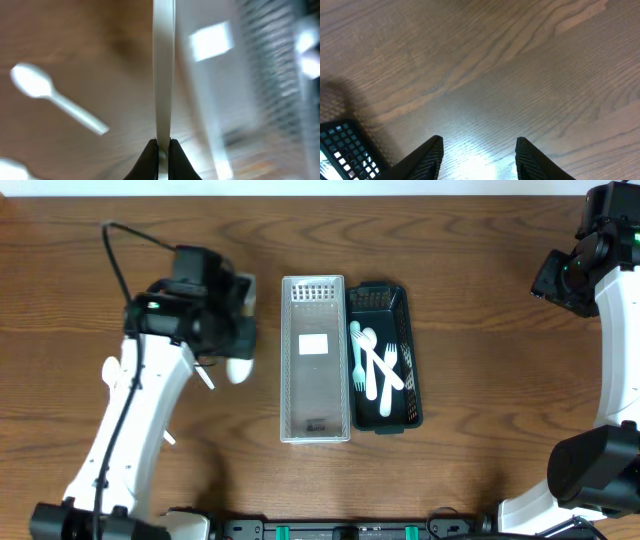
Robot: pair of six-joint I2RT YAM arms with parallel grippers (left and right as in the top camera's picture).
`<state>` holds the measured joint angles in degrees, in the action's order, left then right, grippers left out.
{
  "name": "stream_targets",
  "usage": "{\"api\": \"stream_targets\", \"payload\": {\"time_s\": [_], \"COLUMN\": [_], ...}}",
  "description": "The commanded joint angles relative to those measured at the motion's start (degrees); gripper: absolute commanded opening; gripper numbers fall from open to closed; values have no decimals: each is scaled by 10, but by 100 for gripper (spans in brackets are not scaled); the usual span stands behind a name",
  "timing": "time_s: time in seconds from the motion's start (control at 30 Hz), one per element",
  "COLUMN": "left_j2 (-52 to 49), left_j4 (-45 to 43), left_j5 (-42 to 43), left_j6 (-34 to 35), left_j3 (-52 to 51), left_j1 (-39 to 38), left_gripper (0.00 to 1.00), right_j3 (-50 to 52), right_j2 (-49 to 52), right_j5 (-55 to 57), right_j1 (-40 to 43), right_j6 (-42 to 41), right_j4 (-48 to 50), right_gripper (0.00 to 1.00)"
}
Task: Pack container
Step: 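Carry the spoon with the left gripper into the white tray, release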
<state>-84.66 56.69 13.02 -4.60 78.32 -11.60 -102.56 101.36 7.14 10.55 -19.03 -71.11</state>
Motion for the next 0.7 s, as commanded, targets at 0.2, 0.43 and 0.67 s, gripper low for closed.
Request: {"api": "stream_targets", "payload": {"time_s": [0.2,0.43,0.67], "left_j2": [-40,-138,-207], "left_j4": [-61,-66,-67], "left_j5": [28,28,28], "left_j6": [188,198,198], "left_j3": [13,13,13], "left_j1": [-128,-145,-145], "left_gripper": [6,6,6], "right_j3": [2,2,2], "right_j2": [3,3,3], "right_j5": [5,5,5], "right_j1": [4,4,4], "right_j6": [5,5,5], "right_j4": [-1,-6,-9], "right_gripper": [50,50,50]}}
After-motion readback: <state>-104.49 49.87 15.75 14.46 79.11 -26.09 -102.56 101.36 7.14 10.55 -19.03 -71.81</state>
